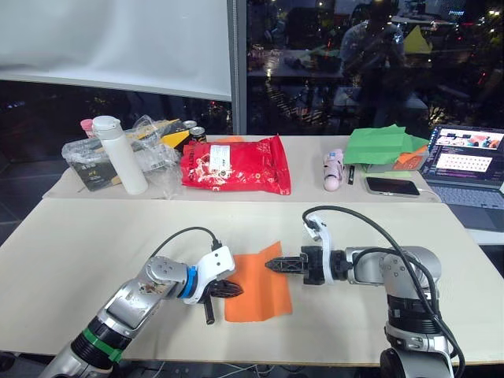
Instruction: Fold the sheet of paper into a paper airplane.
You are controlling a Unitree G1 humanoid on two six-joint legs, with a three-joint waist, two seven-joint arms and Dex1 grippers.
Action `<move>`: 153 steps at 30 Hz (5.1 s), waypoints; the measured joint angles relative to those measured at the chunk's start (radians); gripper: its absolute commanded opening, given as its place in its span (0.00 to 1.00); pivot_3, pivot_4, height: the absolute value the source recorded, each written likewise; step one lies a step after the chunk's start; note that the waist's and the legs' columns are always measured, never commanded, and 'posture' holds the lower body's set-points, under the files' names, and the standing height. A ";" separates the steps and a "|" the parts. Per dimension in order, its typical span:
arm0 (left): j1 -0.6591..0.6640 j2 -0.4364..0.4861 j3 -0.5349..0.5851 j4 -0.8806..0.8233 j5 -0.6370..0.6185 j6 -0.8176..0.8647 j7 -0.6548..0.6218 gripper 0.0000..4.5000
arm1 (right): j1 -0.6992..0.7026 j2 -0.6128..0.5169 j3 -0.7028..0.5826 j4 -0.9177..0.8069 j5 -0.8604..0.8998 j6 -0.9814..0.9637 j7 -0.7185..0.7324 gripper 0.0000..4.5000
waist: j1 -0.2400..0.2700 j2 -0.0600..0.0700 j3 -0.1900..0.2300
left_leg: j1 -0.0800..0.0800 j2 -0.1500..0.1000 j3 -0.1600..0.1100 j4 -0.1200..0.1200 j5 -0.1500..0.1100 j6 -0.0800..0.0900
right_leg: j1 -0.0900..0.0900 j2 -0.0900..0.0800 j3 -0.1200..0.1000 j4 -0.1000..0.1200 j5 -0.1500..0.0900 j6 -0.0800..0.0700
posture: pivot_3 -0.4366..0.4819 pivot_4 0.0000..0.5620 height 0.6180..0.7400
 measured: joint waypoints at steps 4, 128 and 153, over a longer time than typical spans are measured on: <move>-0.002 0.002 0.000 0.000 0.000 0.001 0.000 0.00 | -0.004 0.030 0.006 0.001 0.016 -0.001 -0.010 0.48 | -0.003 0.000 0.000 | 0.000 0.000 0.000 0.000 0.000 0.000 | 0.000 0.000 0.000 0.000 0.000 0.000 | 0.48 0.27 0.83; 0.023 -0.035 0.094 0.107 -0.096 -0.050 0.015 0.00 | 0.074 -0.078 0.554 0.394 -0.613 -1.381 0.254 0.00 | -0.010 -0.003 0.008 | 0.000 0.000 -0.001 -0.001 0.000 0.000 | 0.000 0.001 0.000 -0.003 0.001 0.001 | 0.48 0.27 0.83; 0.036 -0.030 0.083 0.087 -0.091 -0.054 0.001 0.00 | 0.336 -0.241 0.600 -0.039 -0.561 -1.218 0.388 0.00 | -0.007 -0.004 0.008 | 0.002 0.000 -0.001 -0.001 0.000 0.000 | 0.000 0.000 0.000 -0.003 -0.004 -0.006 | 0.48 0.27 0.83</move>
